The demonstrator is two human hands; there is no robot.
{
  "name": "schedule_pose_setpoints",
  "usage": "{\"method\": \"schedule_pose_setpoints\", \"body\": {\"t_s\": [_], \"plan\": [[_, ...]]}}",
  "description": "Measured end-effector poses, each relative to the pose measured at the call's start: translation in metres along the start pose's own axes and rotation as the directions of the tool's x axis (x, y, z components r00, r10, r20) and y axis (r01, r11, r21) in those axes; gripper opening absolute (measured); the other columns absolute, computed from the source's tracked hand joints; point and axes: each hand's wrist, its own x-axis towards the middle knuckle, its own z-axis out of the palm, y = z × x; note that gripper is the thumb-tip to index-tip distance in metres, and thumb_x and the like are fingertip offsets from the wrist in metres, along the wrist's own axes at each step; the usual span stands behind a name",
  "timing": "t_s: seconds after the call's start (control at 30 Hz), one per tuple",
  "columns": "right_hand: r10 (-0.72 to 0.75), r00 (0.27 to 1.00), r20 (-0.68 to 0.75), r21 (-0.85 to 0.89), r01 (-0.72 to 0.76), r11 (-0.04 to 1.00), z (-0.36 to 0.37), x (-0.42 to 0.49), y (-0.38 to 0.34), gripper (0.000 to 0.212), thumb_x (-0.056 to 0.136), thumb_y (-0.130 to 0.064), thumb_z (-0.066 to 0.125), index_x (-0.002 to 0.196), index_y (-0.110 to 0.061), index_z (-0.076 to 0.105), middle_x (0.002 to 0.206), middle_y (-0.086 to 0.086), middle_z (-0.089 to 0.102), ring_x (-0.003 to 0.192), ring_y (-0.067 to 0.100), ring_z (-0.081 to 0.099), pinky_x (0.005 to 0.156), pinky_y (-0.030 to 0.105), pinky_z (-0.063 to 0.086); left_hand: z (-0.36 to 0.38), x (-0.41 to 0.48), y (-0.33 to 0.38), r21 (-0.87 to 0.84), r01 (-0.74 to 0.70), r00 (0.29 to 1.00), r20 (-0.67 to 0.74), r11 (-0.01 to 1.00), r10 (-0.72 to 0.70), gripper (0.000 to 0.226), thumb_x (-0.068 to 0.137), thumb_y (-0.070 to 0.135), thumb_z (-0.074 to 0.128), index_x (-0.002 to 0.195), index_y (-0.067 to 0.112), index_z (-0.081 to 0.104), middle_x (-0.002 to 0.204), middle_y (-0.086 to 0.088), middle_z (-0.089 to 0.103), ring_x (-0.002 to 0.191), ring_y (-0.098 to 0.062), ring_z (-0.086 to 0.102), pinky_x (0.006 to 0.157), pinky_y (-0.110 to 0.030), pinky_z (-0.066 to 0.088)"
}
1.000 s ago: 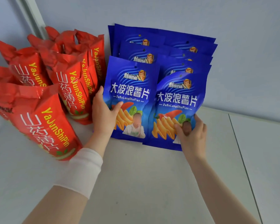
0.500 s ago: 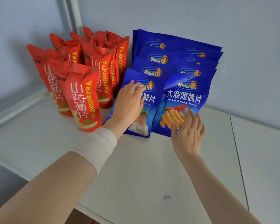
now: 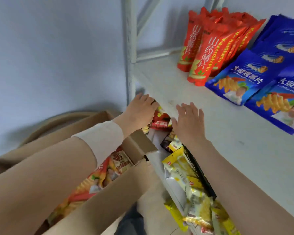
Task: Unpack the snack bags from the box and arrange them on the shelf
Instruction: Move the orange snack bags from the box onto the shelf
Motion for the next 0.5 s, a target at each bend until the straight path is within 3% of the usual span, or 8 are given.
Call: {"method": "schedule_pose_setpoints", "body": {"t_s": [0.13,0.27,0.37,0.5], "plan": [[-0.237,0.97,0.058,0.023,0.236,0.971,0.031,-0.006,-0.093,0.052,0.096,-0.035,0.039,0.143,-0.013,0.031,0.149,0.008,0.032,0.143,0.029,0.015,0.115,0.049,0.013,0.046,-0.089,-0.064,-0.011,0.208,0.969,0.135,0.978,-0.204,0.044,0.095,0.026,0.042,0.137,0.013,0.039,0.141,-0.011,0.043,0.135,-0.029,0.032,0.111,-0.04,0.022],[-0.393,0.902,0.177,0.076,0.385,0.92,0.08,-0.011,-0.178,0.052,0.096,-0.035,0.04,0.142,-0.013,0.033,0.149,0.008,0.034,0.143,0.028,0.017,0.116,0.049,0.013,0.102,-0.171,-0.115,-0.046,0.431,0.871,0.282,0.901,-0.402,0.047,0.096,0.032,0.044,0.139,0.015,0.037,0.145,-0.009,0.039,0.139,-0.028,0.026,0.115,-0.041,0.017],[-0.424,0.835,0.35,0.11,0.413,0.904,0.129,-0.021,-0.229,0.052,0.097,-0.038,0.036,0.144,-0.015,0.03,0.151,0.007,0.031,0.144,0.027,0.016,0.117,0.047,0.011,0.153,-0.228,-0.14,-0.1,0.598,0.759,0.387,0.795,-0.523,0.046,0.096,0.032,0.044,0.137,0.014,0.038,0.141,-0.009,0.043,0.137,-0.028,0.031,0.114,-0.041,0.019],[-0.404,0.746,0.529,0.13,0.4,0.908,0.195,-0.041,-0.271,0.053,0.096,-0.042,0.037,0.142,-0.016,0.032,0.148,0.006,0.036,0.141,0.027,0.023,0.116,0.046,0.018,0.22,-0.288,-0.145,-0.138,0.796,0.542,0.596,0.589,-0.593,0.044,0.096,0.033,0.044,0.132,0.01,0.04,0.136,-0.011,0.047,0.131,-0.03,0.038,0.109,-0.039,0.028]]}}
